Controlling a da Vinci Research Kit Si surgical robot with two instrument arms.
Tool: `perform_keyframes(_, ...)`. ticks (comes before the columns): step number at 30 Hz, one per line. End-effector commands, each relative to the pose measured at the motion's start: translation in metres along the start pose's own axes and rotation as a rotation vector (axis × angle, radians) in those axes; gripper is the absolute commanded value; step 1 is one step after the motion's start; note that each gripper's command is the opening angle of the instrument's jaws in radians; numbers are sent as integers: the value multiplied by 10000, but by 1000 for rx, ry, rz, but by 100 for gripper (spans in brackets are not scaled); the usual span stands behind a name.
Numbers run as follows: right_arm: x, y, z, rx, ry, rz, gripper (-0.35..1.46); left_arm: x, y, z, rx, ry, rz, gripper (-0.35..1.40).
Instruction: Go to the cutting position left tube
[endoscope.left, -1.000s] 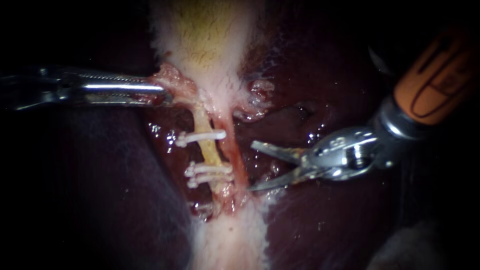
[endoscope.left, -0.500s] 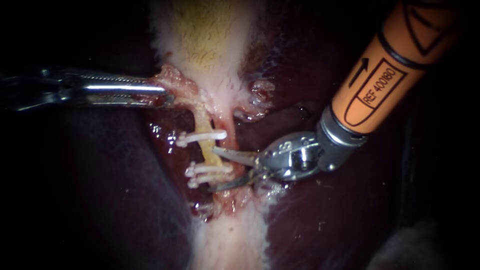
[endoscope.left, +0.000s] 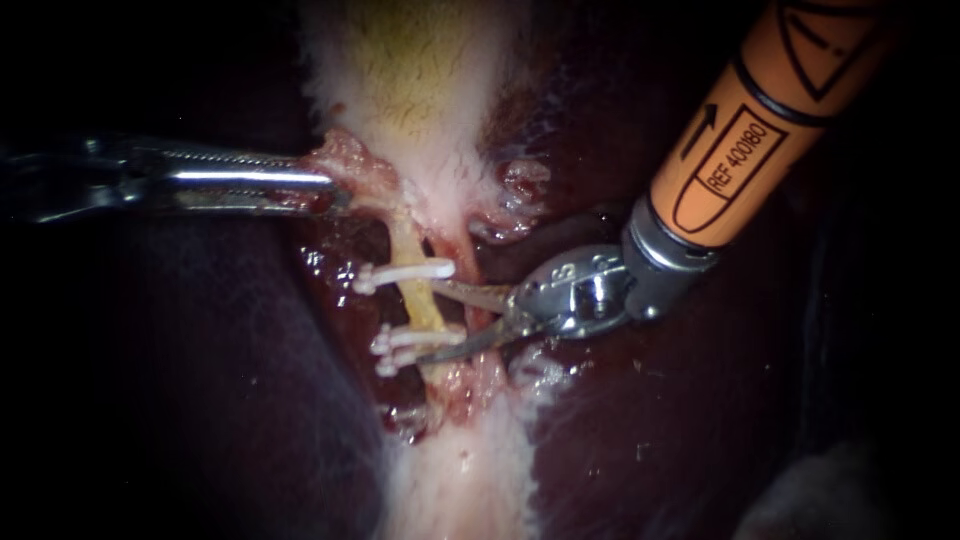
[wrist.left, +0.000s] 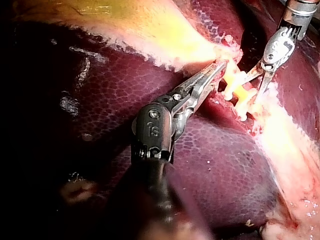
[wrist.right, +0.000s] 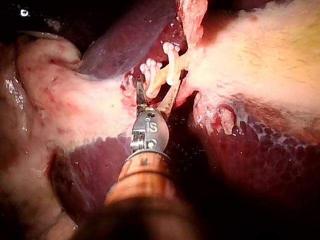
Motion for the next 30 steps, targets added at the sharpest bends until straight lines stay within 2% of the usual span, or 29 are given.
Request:
perform_keyframes(1, 3, 0, 2, 17, -4, 1, 140, 0, 0, 0, 1, 0, 0, -35)
perform_keyframes(4, 7, 0, 7, 53, 37, -12, 140, -1, 0, 2, 2, 0, 0, -35)
perform_keyframes(5, 9, -1, 8, 68, 71, -26, 140, -1, 0, 2, 2, 0, 0, -35)
perform_keyframes(7, 10, -2, 8, 91, 88, -46, 140, -1, 0, 2, 2, 0, 0, -35)
perform_keyframes(13, 17, -8, 13, 149, 101, -73, 133, -1, 0, 2, -1, 0, 0, -35)
perform_keyframes(18, 29, -9, 23, 176, 141, -74, 133, -1, 0, 3, -1, 0, 0, -35)
perform_keyframes(23, 40, -8, 37, 191, 156, -56, 133, -1, -1, 3, -1, 0, 1, -35)
perform_keyframes(27, 45, -8, 46, 197, 189, -26, 136, -1, -1, 3, -1, 0, 1, -35)
perform_keyframes(30, 48, -7, 50, 201, 192, -3, 136, -2, -1, 4, -1, 0, 1, -35)
